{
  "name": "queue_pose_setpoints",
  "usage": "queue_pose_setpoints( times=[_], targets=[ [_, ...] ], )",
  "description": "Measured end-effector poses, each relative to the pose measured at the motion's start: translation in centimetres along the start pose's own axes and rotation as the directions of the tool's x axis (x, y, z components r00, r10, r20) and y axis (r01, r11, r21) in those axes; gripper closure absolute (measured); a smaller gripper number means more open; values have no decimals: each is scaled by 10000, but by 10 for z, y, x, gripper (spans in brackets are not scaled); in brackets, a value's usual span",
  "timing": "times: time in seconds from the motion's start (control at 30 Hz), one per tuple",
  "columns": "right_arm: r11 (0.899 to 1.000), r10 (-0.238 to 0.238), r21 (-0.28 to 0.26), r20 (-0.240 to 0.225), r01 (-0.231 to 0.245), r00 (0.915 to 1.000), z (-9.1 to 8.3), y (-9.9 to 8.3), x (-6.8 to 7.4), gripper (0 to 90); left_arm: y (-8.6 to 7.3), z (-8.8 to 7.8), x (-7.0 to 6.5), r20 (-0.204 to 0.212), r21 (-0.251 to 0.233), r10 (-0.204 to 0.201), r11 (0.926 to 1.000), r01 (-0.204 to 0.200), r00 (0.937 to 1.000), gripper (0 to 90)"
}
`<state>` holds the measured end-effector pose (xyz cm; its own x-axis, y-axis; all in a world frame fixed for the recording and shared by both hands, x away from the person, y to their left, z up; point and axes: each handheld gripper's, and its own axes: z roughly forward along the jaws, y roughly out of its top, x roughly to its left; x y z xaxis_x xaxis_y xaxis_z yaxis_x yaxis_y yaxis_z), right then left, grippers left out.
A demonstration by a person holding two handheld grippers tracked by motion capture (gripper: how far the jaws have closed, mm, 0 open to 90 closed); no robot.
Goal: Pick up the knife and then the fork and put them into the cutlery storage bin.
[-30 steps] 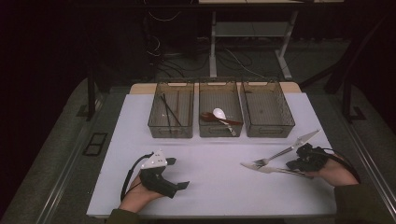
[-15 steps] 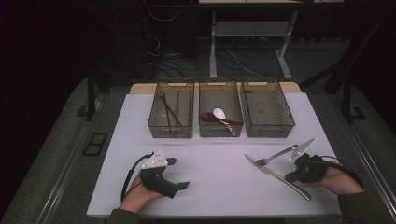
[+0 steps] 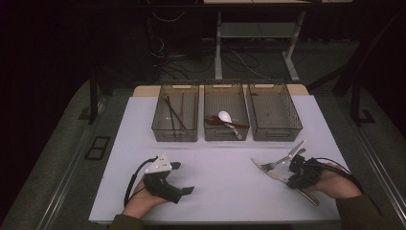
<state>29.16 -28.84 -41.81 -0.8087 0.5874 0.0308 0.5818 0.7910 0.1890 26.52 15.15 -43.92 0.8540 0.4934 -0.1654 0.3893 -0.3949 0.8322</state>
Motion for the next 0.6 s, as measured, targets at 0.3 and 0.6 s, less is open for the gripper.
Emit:
queue_pose_setpoints(
  times=[0.3,0.6],
  targets=[
    [9979,-185,618,202,172,9996,3,10,4,765,0,2,-1,24,46,9,10000,-9,10000,4],
    [9956,-546,776,344,518,9979,4,12,4,795,0,1,0,17,33,23,10000,-23,10000,4]
  ],
)
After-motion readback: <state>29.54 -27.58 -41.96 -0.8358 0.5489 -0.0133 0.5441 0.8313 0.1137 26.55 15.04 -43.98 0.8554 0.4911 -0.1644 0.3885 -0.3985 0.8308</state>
